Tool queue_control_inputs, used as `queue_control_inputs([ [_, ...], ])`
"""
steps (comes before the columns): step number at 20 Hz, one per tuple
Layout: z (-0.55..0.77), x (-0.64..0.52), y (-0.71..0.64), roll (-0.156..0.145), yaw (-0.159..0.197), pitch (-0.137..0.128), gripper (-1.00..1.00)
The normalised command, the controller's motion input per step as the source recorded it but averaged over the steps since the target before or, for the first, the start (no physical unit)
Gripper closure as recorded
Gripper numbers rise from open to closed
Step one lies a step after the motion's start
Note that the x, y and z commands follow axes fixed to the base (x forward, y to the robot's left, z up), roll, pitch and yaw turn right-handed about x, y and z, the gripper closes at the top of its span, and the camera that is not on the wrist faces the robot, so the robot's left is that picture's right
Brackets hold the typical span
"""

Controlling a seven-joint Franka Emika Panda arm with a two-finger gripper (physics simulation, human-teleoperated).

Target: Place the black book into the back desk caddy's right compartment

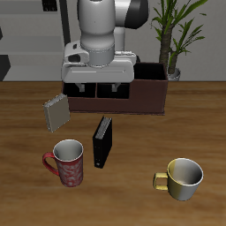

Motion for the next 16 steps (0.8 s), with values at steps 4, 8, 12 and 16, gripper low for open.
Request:
queue_control_inputs([
  [4,-0.16,0.19,-0.16,-0.038,-0.037,-0.021,-1.0],
  [8,-0.21,0.09,-0.06,0.008,-0.032,-0.037,-1.0],
  [12,-0.3,0.06,0.06,0.008,-0.078,-0.059,-1.0],
  [16,-0.23,0.08,0.15,0.032,-0.076,-0.024,-1.0],
])
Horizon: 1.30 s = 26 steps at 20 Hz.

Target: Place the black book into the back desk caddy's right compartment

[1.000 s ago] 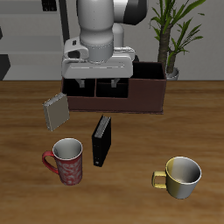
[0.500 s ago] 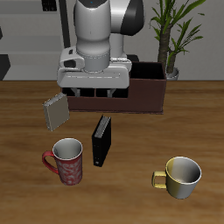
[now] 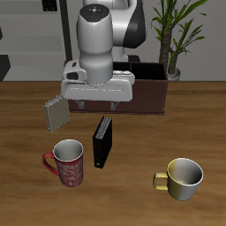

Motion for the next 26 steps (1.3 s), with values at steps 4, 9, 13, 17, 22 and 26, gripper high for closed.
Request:
queue_control_inputs([
  [4,-0.2,0.05,0.02,0.007,-0.058,0.001,-1.0],
  [9,-0.22,0.02,-0.02,-0.009,-0.048,0.006,-1.0],
  [13,-0.29,0.05,-0.03,0.006,-0.021,0.013,-1.0],
  [17,-0.2,0.0,0.12,0.015,0.031,-0.013,-1.0],
  [22,-0.1,-0.04,0.11,0.023,-0.014,0.008,-1.0],
  [26,-0.07,0.01,0.03,0.008,-0.02,0.007,-1.0],
])
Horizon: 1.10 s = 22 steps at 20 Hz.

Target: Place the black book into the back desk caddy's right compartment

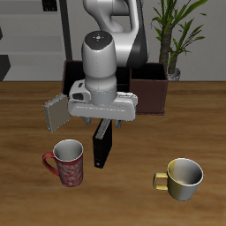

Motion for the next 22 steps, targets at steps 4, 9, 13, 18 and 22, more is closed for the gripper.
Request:
queue_control_inputs([
  [4,-0.13,0.03,0.01,0.01,0.003,0.008,-1.0],
  [9,-0.15,0.01,-0.06,-0.008,-0.015,0.011,-1.0],
  [13,-0.13,0.04,-0.03,0.0,-0.019,0.015,-1.0],
  [18,-0.13,0.02,-0.1,-0.015,-0.02,0.011,-1.0],
  [22,-0.08,0.07,0.01,0.014,-0.003,0.011,1.0],
])
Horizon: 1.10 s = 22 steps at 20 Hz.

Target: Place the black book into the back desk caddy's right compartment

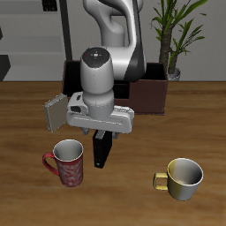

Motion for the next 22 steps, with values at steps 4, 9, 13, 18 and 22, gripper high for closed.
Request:
queue_control_inputs([
  [4,-0.07,0.04,-0.07,-0.01,-0.041,0.018,1.0],
  [9,0.08,-0.01,0.07,0.025,0.007,-0.016,1.0],
  [13,0.09,-0.01,0.05,0.016,0.004,-0.005,1.0],
  [18,0.32,-0.09,0.15,0.026,0.011,-0.031,1.0],
  [22,0.51,-0.21,0.18,0.014,-0.038,-0.028,1.0],
])
